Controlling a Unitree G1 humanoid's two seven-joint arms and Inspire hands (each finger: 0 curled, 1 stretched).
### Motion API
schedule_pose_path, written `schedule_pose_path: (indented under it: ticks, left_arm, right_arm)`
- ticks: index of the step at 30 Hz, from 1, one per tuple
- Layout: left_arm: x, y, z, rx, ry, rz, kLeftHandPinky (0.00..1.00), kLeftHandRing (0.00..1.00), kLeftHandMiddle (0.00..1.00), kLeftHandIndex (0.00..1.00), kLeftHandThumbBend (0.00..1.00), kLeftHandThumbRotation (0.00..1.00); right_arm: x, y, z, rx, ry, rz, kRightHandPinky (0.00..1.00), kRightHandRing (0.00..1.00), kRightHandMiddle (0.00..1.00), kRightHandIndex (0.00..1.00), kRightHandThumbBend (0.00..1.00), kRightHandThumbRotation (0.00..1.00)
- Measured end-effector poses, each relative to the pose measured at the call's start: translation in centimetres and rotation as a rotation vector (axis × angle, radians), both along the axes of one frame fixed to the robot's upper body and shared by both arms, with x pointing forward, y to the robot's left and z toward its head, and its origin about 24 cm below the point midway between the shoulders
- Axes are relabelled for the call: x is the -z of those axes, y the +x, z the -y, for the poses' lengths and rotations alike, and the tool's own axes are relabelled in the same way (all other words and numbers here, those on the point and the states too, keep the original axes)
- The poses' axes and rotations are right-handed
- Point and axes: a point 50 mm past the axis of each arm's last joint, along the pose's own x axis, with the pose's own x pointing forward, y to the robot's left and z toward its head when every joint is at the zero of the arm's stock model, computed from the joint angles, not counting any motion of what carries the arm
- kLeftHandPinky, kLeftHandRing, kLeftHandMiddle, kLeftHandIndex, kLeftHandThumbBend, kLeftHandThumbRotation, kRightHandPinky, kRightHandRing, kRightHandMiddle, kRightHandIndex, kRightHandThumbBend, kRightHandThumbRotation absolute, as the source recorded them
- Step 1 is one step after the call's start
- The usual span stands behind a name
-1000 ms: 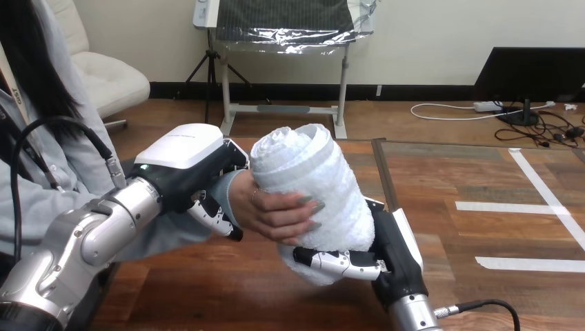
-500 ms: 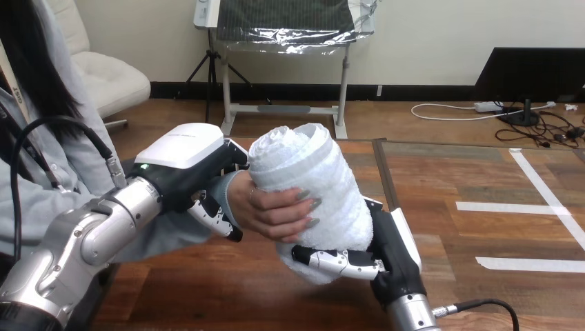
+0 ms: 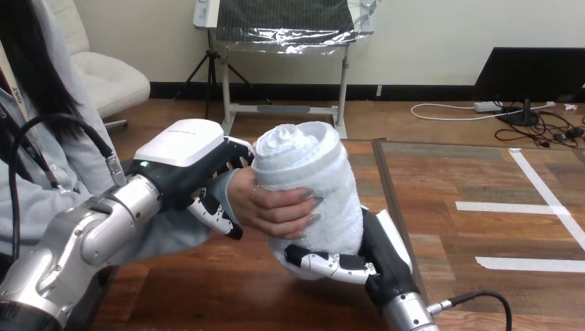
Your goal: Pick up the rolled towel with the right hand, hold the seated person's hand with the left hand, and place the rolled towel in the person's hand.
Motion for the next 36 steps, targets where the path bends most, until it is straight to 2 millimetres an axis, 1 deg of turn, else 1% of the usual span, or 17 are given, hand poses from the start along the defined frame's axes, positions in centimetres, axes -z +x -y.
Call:
schedule_pose_path:
  ticks: [2, 5, 10, 21, 24, 29, 36]
  left_arm:
    - [0.0, 0.0, -0.1, -0.006, -0.001, 0.004, 0.78, 0.81, 0.85, 0.88, 1.0, 0.3]
    - [0.1, -0.1, -0.3, -0.021, -0.002, 0.01, 0.82, 0.85, 0.88, 0.91, 1.0, 0.33]
    - [0.3, -0.2, -0.7, -0.044, -0.011, 0.016, 0.86, 0.9, 0.93, 0.95, 1.0, 0.36]
    - [1.1, -0.9, -1.7, -0.08, -0.029, 0.006, 0.91, 0.97, 0.99, 1.0, 1.0, 0.41]
    - [1.5, -1.2, -2.0, -0.084, -0.027, -0.002, 0.92, 0.98, 0.99, 1.0, 1.0, 0.42]
    - [2.2, -1.7, -2.4, -0.095, -0.031, -0.021, 0.95, 0.99, 1.0, 1.0, 1.0, 0.45]
    - [2.9, -2.3, -2.9, -0.117, -0.038, -0.039, 0.98, 1.0, 1.0, 1.0, 1.0, 0.49]
  right_arm:
    - [0.0, 0.0, 0.0, -0.008, -0.01, -0.004, 0.99, 0.99, 0.98, 0.99, 0.85, 0.4]
    - [0.0, 0.1, 0.0, -0.02, -0.028, -0.007, 0.99, 0.99, 0.99, 1.0, 0.88, 0.46]
    - [-0.1, 0.3, 0.2, -0.043, -0.048, -0.007, 1.0, 1.0, 1.0, 1.0, 0.92, 0.55]
    - [-0.3, 0.5, 0.7, -0.09, -0.068, -0.011, 1.0, 1.0, 1.0, 1.0, 0.99, 0.63]
    - [-0.4, 0.5, 0.9, -0.101, -0.071, -0.009, 1.0, 1.0, 1.0, 1.0, 1.0, 0.64]
    - [-0.5, 0.6, 1.3, -0.119, -0.086, -0.008, 1.0, 1.0, 1.0, 1.0, 1.0, 0.7]
    - [-0.5, 0.5, 1.6, -0.132, -0.102, -0.011, 1.0, 1.0, 1.0, 1.0, 1.0, 0.75]
